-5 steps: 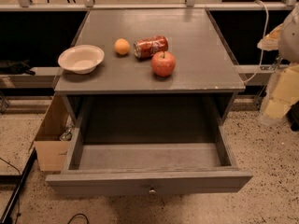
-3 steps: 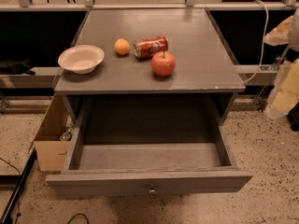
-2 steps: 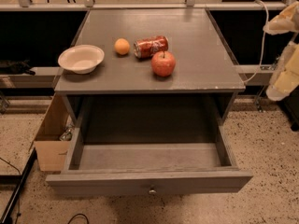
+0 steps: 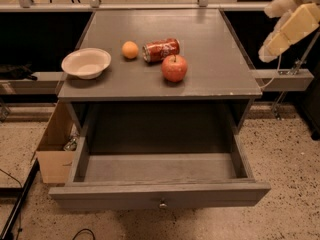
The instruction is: Place apple into top drawer
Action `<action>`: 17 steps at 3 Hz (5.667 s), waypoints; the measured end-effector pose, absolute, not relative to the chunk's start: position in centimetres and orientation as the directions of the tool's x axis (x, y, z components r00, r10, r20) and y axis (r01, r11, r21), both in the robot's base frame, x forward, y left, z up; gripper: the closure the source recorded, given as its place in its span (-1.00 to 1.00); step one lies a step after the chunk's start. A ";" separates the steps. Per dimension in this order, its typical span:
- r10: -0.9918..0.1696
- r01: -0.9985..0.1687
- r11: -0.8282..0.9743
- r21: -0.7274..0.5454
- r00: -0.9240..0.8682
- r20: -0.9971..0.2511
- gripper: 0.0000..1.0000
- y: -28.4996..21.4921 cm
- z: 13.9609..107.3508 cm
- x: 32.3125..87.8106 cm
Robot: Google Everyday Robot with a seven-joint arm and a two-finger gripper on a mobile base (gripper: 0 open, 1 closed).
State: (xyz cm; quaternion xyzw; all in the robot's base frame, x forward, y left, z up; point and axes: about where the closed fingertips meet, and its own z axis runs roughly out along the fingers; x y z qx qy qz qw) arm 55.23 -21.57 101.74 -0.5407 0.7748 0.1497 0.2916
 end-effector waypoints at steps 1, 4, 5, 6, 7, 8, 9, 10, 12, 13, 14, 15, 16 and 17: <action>-0.684 -0.923 0.382 -0.040 -0.253 -0.685 -1.00 -18.6 102.1 58.7; -0.625 -0.881 0.473 -0.030 -0.311 -0.715 -1.00 -15.7 101.6 61.6; -0.551 -0.824 0.567 -0.006 -0.374 -0.746 -1.00 -15.8 98.6 63.7; -0.491 -0.769 0.639 0.012 -0.419 -0.764 -1.00 -15.0 95.9 66.7; -0.470 -0.749 0.663 0.013 -0.429 -0.771 -1.00 -13.1 94.3 69.4; -0.468 -0.745 0.667 0.011 -0.431 -0.771 -1.00 -10.7 92.8 71.1; -0.473 -0.749 0.663 0.016 -0.435 -0.766 -1.00 -8.5 91.1 71.8; -0.479 -0.752 0.658 0.029 -0.447 -0.756 -1.00 -6.8 89.0 71.9; -0.504 -0.759 0.649 0.046 -0.474 -0.722 -1.00 -4.8 85.7 70.4; -0.504 -0.759 0.649 0.046 -0.474 -0.722 -0.66 -4.8 85.7 70.4; -0.504 -0.759 0.649 0.046 -0.474 -0.722 -0.04 -4.8 85.7 70.4; -0.504 -0.759 0.649 0.046 -0.474 -0.722 0.42 -4.8 85.7 70.4; -0.504 -0.759 0.649 0.046 -0.474 -0.722 0.88 -4.8 85.7 70.4; -0.504 -0.759 0.649 0.046 -0.474 -0.722 1.00 -4.8 85.7 70.4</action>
Offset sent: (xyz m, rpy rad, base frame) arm 0.0687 0.0991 -0.0038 0.1008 0.0412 -0.1205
